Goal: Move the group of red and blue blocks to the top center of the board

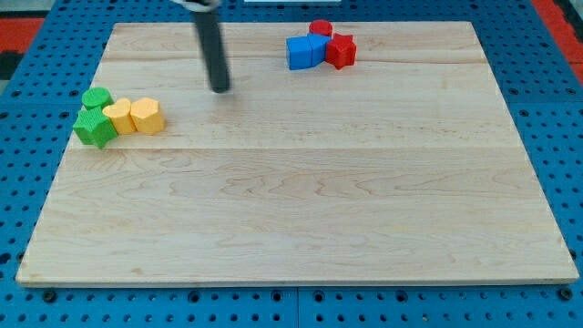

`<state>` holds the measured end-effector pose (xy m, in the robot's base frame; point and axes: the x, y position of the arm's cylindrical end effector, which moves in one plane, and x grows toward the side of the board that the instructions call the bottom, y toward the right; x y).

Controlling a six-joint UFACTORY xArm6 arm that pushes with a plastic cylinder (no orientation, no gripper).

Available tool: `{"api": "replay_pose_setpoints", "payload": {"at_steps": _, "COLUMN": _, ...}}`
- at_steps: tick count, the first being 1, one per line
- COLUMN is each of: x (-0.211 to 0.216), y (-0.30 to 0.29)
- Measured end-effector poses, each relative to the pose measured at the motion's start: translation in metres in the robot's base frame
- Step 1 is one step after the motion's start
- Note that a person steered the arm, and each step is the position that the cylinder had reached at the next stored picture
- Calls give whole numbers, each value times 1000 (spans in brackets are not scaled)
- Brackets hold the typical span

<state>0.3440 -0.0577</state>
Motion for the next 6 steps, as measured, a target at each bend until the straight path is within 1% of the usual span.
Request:
{"api": "replay_pose_setpoints", "payload": {"at_steps": 1, "x": 16, "y": 99}}
{"api": "replay_pose_setpoints", "payload": {"at_steps": 2, "x": -13, "y": 184}}
{"api": "replay_pose_setpoints", "payload": {"at_steps": 3, "x": -72, "y": 209}}
{"api": "replay_pose_setpoints", "payload": {"at_steps": 4, "x": -106, "y": 159}}
{"api": "replay_pose_setpoints", "payload": {"at_steps": 5, "x": -119, "y": 128}}
{"api": "replay_pose_setpoints", "payload": {"at_steps": 6, "x": -148, "y": 122}}
